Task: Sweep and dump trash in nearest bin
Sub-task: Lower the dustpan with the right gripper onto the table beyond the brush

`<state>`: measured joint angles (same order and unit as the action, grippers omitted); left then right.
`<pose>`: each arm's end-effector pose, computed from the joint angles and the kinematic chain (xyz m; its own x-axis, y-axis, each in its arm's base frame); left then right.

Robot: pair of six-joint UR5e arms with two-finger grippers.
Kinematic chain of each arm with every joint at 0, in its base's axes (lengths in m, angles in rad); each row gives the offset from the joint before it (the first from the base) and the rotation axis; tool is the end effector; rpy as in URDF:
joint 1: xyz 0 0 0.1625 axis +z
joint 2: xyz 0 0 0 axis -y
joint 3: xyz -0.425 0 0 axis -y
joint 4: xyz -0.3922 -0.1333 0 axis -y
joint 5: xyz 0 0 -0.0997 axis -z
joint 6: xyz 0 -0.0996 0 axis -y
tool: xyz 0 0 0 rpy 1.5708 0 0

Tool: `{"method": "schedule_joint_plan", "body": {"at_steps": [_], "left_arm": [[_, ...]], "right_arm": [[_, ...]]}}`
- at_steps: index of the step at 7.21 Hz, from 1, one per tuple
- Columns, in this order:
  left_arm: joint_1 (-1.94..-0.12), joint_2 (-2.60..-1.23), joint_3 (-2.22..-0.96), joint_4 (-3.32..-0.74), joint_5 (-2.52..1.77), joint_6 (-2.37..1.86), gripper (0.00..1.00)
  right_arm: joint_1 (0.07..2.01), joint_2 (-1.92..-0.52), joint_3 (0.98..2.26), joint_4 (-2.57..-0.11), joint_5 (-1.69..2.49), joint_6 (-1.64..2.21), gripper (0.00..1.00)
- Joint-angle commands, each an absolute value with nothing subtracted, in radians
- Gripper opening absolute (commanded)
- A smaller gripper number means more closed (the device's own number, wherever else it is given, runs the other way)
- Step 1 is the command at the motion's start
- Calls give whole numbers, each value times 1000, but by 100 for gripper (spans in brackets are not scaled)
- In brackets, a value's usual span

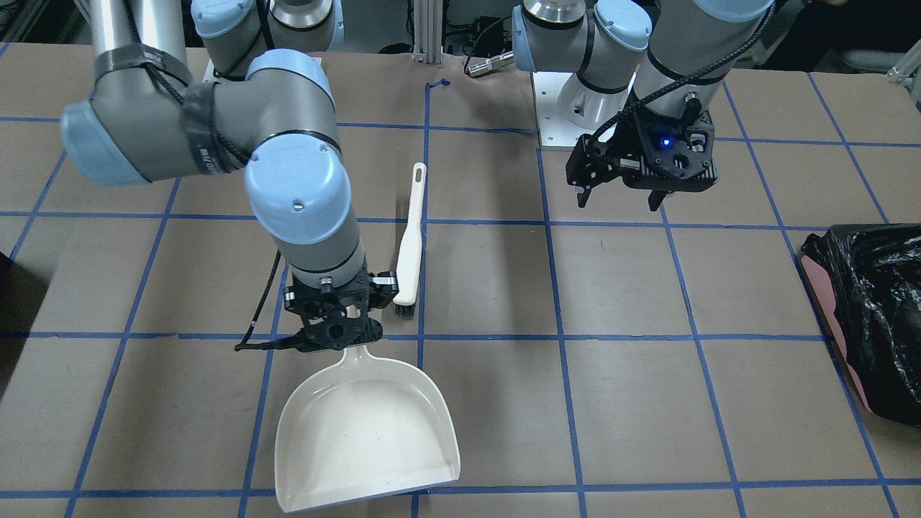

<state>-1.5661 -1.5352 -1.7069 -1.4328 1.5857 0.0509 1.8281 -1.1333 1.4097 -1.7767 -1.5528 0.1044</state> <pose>-0.1296 -0.4791 0.4521 -0.9988 0.0456 -0.0168 0.0462 0.9983 -0.0367 0.2960 -0.5940 0.3341 -0.9884 -0.1513 -0.0105 -0.1517 0.9858 0.0719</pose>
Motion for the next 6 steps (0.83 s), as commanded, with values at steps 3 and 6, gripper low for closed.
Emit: {"method": "schedule_joint_plan", "body": {"at_steps": [3, 6], "left_arm": [[-1563, -1540, -1706, -1431, 1585, 55, 100], [-1563, -1542, -1707, -1433, 1591, 55, 100]], "right_arm": [[1899, -1043, 1413, -1807, -1546, 184, 0], [1902, -1042, 1427, -1809, -1520, 183, 0]]}}
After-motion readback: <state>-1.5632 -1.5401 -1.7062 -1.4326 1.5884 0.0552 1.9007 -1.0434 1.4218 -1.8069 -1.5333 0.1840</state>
